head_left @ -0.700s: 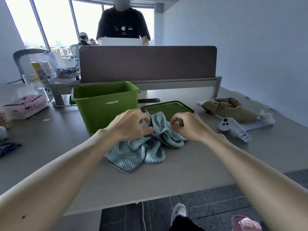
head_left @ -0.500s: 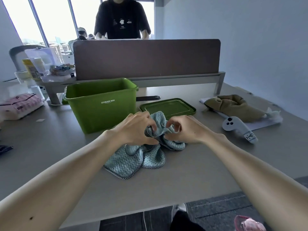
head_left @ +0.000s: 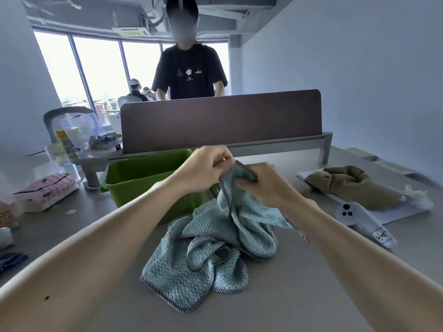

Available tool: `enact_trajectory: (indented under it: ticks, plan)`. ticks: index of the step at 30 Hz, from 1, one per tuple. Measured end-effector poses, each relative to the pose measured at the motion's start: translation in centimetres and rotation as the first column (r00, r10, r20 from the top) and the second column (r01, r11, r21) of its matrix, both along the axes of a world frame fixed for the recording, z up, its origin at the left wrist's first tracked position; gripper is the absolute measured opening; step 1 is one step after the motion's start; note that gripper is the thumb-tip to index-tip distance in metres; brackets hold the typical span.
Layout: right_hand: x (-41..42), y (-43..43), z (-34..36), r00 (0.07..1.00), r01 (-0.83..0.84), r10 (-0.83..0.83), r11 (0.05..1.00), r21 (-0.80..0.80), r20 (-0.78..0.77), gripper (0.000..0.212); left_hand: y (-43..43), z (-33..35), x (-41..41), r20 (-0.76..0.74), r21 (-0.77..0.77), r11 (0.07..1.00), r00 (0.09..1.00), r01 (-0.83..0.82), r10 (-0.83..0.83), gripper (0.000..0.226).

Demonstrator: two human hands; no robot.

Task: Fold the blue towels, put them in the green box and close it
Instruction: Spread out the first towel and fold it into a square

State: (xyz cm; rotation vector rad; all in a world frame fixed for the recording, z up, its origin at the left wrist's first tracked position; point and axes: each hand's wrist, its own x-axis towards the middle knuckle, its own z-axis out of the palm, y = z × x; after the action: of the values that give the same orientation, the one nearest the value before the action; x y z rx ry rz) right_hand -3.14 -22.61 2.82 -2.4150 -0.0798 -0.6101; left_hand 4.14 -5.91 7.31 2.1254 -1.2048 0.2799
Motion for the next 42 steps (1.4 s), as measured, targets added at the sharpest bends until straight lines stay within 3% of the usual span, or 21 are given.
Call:
enact_trajectory:
  ticks: [3,5,7,11,16,19,22,26,28,30,32,34,36,39,42]
  plan:
    - [0.9,0.0,1.6,0.996,-0.005,-0.008,0.991,0.137,0.093,0.041,0.9,0.3,0.3,-0.228,-0.194,0.981,0.972,0.001,-0.046,0.023]
    - [1.3,0.2,2.5,0.994,-0.031,0.002,0.965,0.26,0.112,0.032,1.6,-0.4,0.7,-0.384,-0.19,0.981,0.918,0.026,-0.099,0.032]
    - [1.9,0.5,3.0,0.99,-0.088,0.039,0.928,0.363,0.138,0.021,2.0,-1.6,1.1,-0.412,-0.154,0.988,0.907,0.031,-0.093,0.04]
    - [3.9,0.9,3.1,0.986,-0.112,0.039,0.87,0.481,0.16,0.018,1.6,-2.8,2.8,-0.4,-0.271,0.962,0.912,-0.025,-0.089,0.012]
    - [5.7,-0.2,2.4,0.993,-0.118,0.094,0.838,0.533,0.072,0.011,1.2,-3.8,5.2,-0.407,-0.366,0.928,0.909,-0.07,-0.092,0.01]
    - [6.1,-0.6,1.9,0.986,-0.166,0.146,0.836,0.524,0.079,0.01,0.9,-4.5,6.0,-0.457,-0.365,0.93,0.88,-0.053,-0.129,0.019]
    - [6.9,-1.1,1.0,0.988,-0.138,0.067,0.798,0.587,0.142,0.023,1.2,-5.1,6.2,-0.507,-0.29,0.957,0.845,0.016,-0.168,0.011]
    - [7.5,-1.5,0.1,0.983,-0.166,0.079,0.781,0.603,0.168,0.017,1.9,-6.2,6.6,-0.626,-0.196,0.98,0.772,-0.026,-0.104,0.03]
    - [7.9,-1.9,-0.6,0.981,-0.194,0.133,0.742,0.641,0.143,0.021,2.0,-6.4,6.5,-0.723,-0.311,0.946,0.669,-0.094,-0.171,0.034]
    - [8.1,-3.0,-1.3,0.975,-0.182,0.222,0.764,0.619,0.013,0.039,2.1,-6.4,6.3,-0.789,-0.445,0.871,0.55,-0.208,-0.272,0.032]
    - [7.9,-4.2,-1.8,0.926,-0.187,0.322,0.846,0.5,-0.199,0.065,2.1,-6.3,6.3,-0.807,-0.503,0.807,0.503,-0.309,-0.31,0.029]
    - [7.6,-5.2,-2.5,0.848,-0.247,0.411,0.866,0.435,-0.336,0.075,2.3,-6.2,6.5,-0.805,-0.532,0.772,0.49,-0.347,-0.334,0.028]
    - [7.5,-5.7,-2.9,0.803,-0.271,0.492,0.805,0.529,-0.337,0.071,2.4,-5.8,6.4,-0.796,-0.556,0.749,0.492,-0.36,-0.353,0.026]
    - [7.7,-6.2,-2.9,0.827,-0.237,0.53,0.632,0.738,-0.189,0.052,2.4,-5.2,6.1,-0.775,-0.593,0.702,0.516,-0.394,-0.365,0.022]
    - [7.5,-6.4,-2.4,0.865,-0.254,0.476,0.686,0.682,-0.157,0.036,2.5,-4.6,6.0,-0.756,-0.624,0.654,0.544,-0.429,-0.364,0.019]
